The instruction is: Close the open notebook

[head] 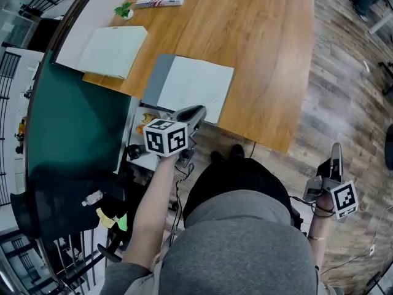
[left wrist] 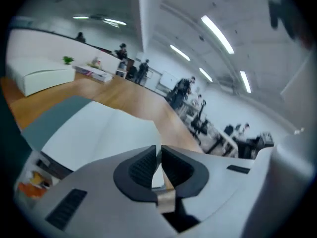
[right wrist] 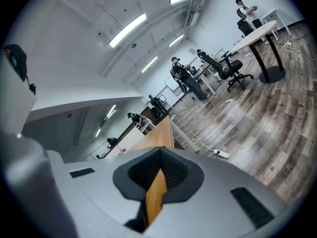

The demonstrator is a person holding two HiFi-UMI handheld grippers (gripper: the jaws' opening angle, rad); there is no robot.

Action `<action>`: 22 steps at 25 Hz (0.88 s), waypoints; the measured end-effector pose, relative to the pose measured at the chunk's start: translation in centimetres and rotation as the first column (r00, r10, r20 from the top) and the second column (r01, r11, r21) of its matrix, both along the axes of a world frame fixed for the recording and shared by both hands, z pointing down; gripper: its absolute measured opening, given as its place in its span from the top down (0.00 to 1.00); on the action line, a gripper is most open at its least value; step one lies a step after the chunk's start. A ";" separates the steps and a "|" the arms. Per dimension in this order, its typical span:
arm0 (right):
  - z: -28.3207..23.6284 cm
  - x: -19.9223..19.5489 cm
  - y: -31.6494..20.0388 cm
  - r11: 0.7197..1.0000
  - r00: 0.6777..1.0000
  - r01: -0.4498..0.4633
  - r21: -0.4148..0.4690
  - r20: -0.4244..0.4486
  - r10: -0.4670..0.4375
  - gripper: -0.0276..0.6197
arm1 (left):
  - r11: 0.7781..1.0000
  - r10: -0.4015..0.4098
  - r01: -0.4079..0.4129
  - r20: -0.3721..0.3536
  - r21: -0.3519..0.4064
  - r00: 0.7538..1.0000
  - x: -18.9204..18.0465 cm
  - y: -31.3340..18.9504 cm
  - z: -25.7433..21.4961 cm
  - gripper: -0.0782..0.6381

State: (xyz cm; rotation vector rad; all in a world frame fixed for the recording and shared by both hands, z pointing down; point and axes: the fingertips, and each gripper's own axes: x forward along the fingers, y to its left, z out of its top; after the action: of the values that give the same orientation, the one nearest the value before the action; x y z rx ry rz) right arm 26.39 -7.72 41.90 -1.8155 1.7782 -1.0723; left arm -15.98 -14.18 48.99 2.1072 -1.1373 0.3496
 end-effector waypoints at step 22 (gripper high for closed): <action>1.0 -2.3 -1.0 0.994 0.994 0.110 -0.018 -0.005 -0.110 0.95 | 0.676 -0.728 0.719 -0.306 -0.165 0.614 -19.5 5.6 0.7 0.61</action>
State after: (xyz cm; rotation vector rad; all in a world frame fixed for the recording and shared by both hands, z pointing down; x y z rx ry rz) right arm 24.09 -8.73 42.94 -1.7502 1.8970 -1.1277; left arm -35.48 -8.61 49.64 1.4135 -1.6225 -0.3903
